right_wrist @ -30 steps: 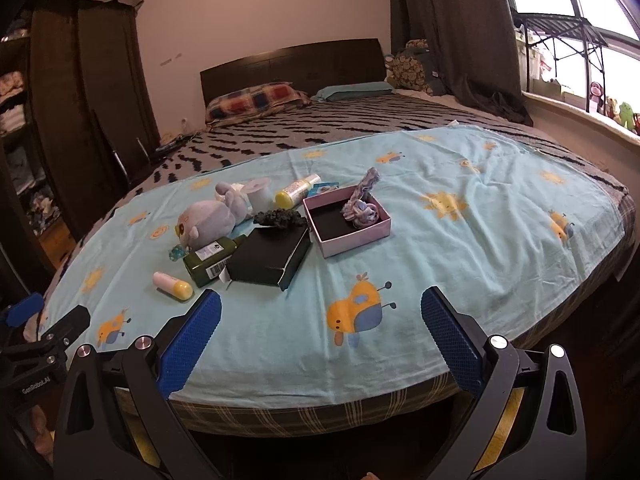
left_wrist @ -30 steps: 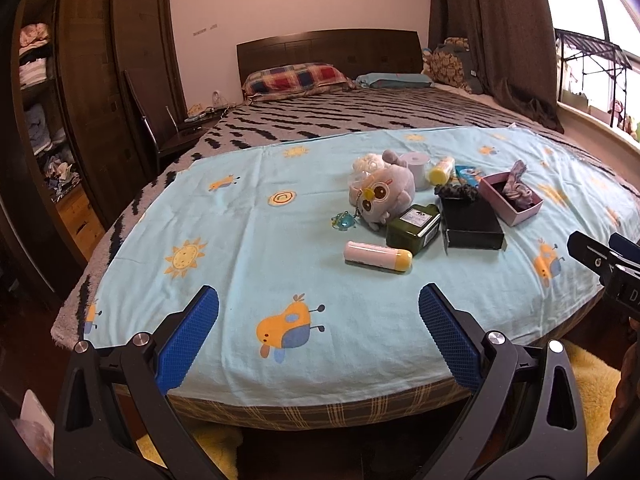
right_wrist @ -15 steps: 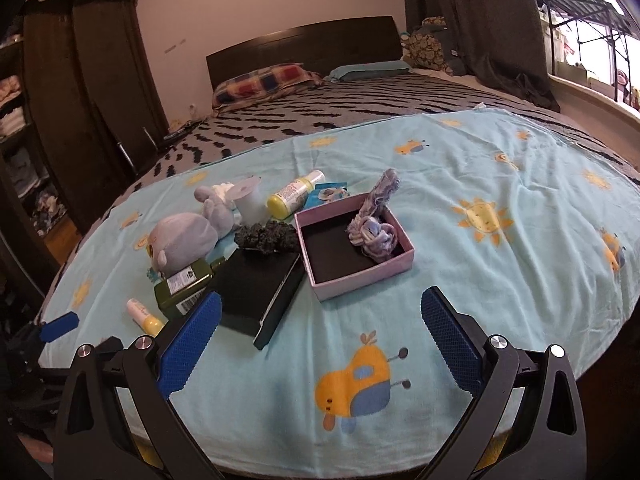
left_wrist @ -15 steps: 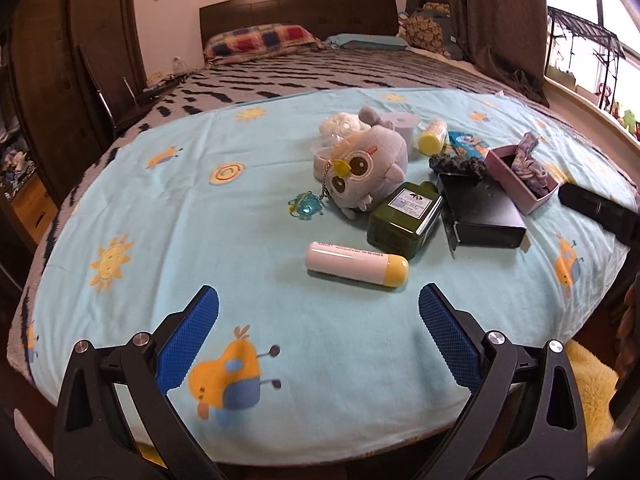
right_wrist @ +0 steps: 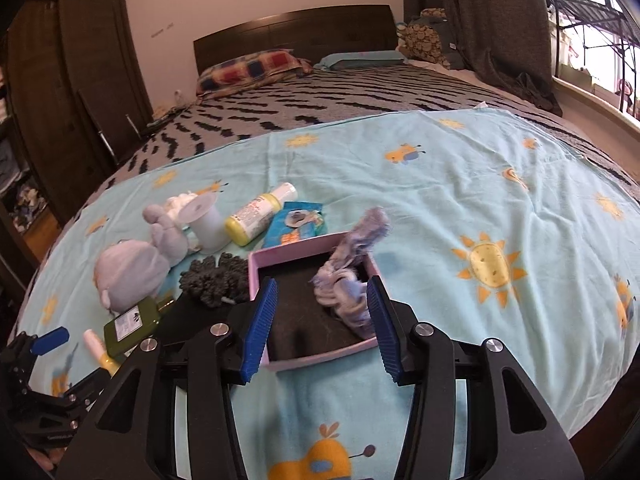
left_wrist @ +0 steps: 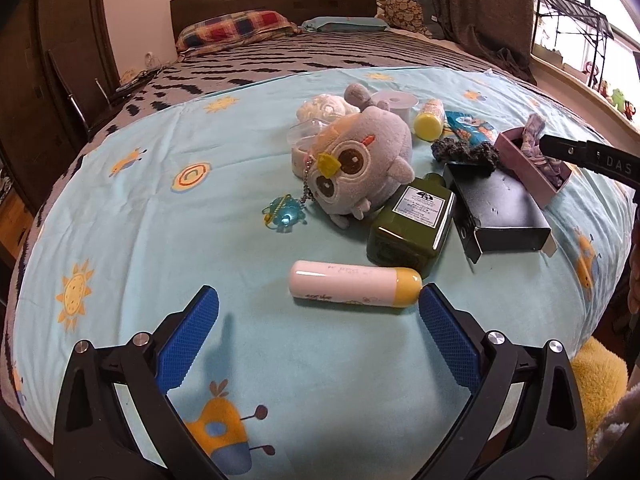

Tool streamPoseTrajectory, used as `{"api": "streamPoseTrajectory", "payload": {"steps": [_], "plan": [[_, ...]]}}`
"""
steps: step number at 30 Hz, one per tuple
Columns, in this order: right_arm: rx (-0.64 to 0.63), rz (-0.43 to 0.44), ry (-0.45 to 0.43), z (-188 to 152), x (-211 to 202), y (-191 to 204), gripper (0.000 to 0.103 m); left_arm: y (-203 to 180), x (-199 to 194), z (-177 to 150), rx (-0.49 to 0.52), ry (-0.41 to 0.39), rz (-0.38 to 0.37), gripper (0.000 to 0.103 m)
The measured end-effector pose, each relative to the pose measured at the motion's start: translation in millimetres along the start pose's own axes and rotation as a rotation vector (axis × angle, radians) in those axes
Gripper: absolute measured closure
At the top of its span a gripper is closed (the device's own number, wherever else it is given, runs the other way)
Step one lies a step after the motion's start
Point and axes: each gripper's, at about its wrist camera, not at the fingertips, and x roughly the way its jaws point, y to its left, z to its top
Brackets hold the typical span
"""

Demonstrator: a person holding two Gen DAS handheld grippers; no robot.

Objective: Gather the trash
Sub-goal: 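Grasp the knotted cloth in the pink box with the right gripper while the left grasps the white-yellow tube, then carry the cloth and tube down to the bin and open both grippers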

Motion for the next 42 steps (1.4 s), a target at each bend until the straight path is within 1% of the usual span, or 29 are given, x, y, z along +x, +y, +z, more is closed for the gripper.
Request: {"api": "streamPoseTrajectory", "payload": {"steps": [3, 6, 7, 8, 9, 11, 13, 15, 19, 24, 27, 30, 33, 36, 39, 42], "plan": [[-0.016, -0.002, 0.032, -0.6, 9.8, 1.0, 0.055, -5.0, 3.8, 2.4, 0.010, 0.004, -0.025, 0.009], [-0.024, -0.008, 0.049, -1.5, 17.8, 2.0, 0.056, -9.9, 8.6, 4.3, 0.017, 0.011, -0.041, 0.015], [-0.019, -0.006, 0.054, -1.2, 20.3, 1.1, 0.058, -10.9, 12.8, 5.2, 0.016, 0.020, -0.052, 0.019], [-0.013, -0.003, 0.060, -0.7, 23.2, 0.1, 0.065, -11.7, 15.2, 5.7, 0.012, 0.025, -0.061, 0.021], [-0.010, 0.002, 0.065, -0.5, 25.6, 0.2, 0.068, -11.2, 17.8, 6.3, 0.004, 0.028, -0.076, 0.023], [-0.026, -0.005, 0.062, -0.8, 27.7, 1.2, 0.069, -11.6, 19.3, 7.4, 0.006, 0.023, -0.083, 0.026], [-0.035, -0.001, 0.057, -0.8, 27.7, 2.8, 0.070, -12.7, 19.5, 8.4, 0.015, 0.022, -0.098, 0.033], [-0.033, 0.007, 0.051, -0.4, 25.8, 3.0, 0.073, -13.1, 19.3, 8.9, 0.022, 0.022, -0.102, 0.038], [-0.027, 0.026, 0.038, 1.6, 19.9, 4.9, 0.073, -14.7, 16.5, 7.4, 0.030, 0.022, -0.100, 0.038], [-0.034, 0.046, 0.006, 3.4, 3.6, 8.2, 0.074, -10.0, 10.3, 4.6, 0.005, 0.016, -0.095, 0.038], [-0.044, 0.049, -0.018, 4.8, -11.7, 11.9, 0.074, -8.1, -4.8, 4.6, 0.000, -0.012, -0.082, 0.038], [-0.052, 0.052, -0.039, 1.7, -28.3, 16.0, 0.074, -8.7, -21.7, 6.0, -0.007, -0.042, -0.087, 0.038], [-0.064, 0.061, -0.055, -7.4, -48.2, 21.2, 0.074, -11.2, -43.9, 4.0, -0.007, -0.079, -0.076, 0.038], [-0.076, 0.065, -0.066, -20.8, -67.8, 25.5, 0.074, -13.2, -59.4, -1.7, -0.013, -0.096, -0.067, 0.038], [-0.099, 0.075, -0.062, -39.8, -84.6, 30.8, 0.074, -15.8, -75.4, -14.3, -0.024, -0.104, -0.081, 0.038], [-0.129, 0.099, -0.034, -65.7, -98.4, 36.6, 0.074, -18.7, -88.0, -37.8, -0.031, -0.099, -0.107, 0.038]]}}
